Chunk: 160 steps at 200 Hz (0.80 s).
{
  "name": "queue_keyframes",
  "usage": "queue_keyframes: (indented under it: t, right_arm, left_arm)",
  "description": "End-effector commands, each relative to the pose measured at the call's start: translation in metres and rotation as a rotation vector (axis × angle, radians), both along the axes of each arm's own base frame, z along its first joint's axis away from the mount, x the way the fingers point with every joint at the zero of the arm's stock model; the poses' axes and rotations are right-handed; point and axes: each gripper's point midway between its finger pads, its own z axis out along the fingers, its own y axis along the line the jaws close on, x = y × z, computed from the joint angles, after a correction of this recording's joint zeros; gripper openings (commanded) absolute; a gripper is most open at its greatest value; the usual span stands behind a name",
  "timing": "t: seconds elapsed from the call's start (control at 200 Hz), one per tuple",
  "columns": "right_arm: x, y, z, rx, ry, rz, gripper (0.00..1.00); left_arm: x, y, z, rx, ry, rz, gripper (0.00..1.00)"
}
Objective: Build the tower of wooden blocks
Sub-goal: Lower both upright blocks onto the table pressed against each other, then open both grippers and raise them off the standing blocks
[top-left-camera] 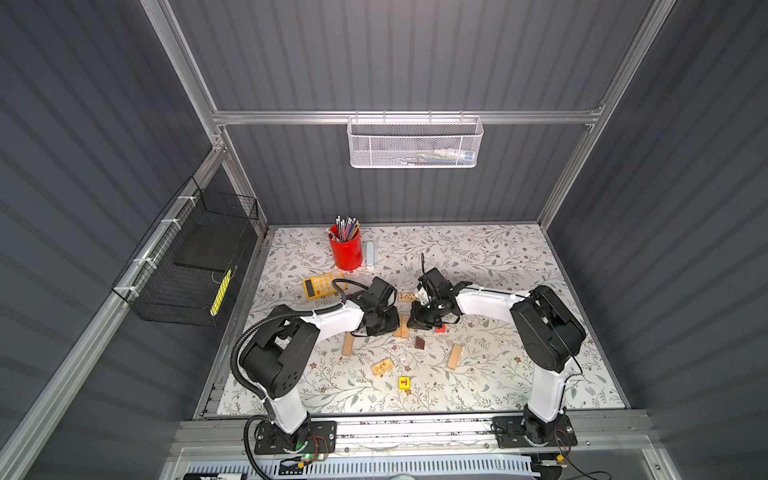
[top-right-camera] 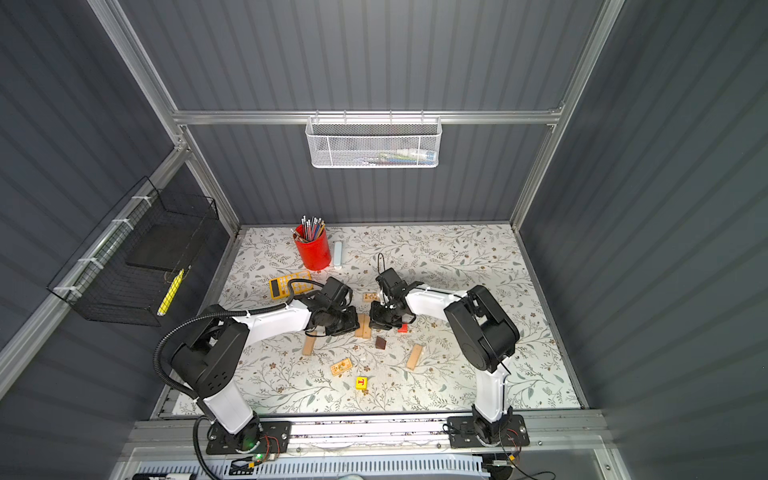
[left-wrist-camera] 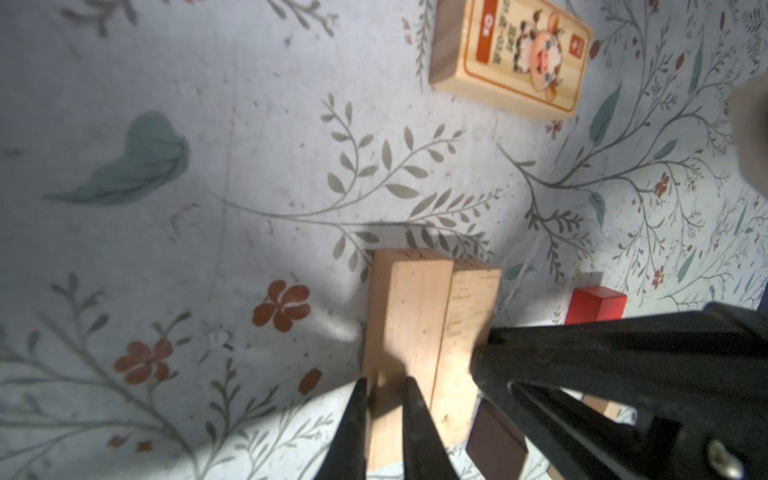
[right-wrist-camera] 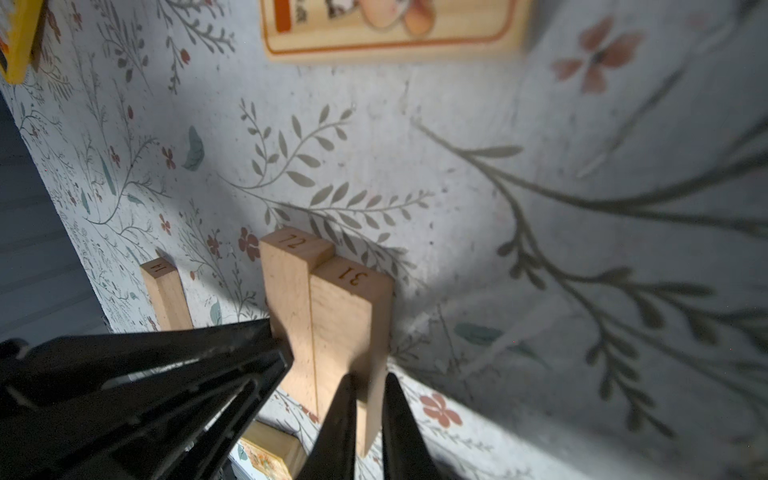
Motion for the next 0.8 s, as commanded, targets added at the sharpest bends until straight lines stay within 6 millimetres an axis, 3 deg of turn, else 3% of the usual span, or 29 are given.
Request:
queue_keyframes:
  t: [0.0, 0.27, 0.475, 0.795]
  right_arm:
    - [0.000, -0.003, 0.007, -0.007, -0.017, -0.010, 0.15]
    - [0.001, -0.003, 0.026, 0.023, -0.056, -0.016, 0.16]
    - [0.002, -0.004, 0.037, 0.031, -0.077, -0.018, 0.18]
    - [-0.017, -0.005, 0.046, -0.008, -0.058, 0.009, 0.20]
  left_arm:
    - [-0.046, 0.027, -0.036, 0.133, 0.161, -0.045, 0.17]
    - [-0.053, 0.027, -0.035, 0.135, 0.166, -0.064, 0.17]
    - [-0.044, 0.024, -0.024, 0.153, 0.136, -0.078, 0.18]
    - [-0.017, 0.017, 0.022, 0.138, 0.002, -0.066, 0.20]
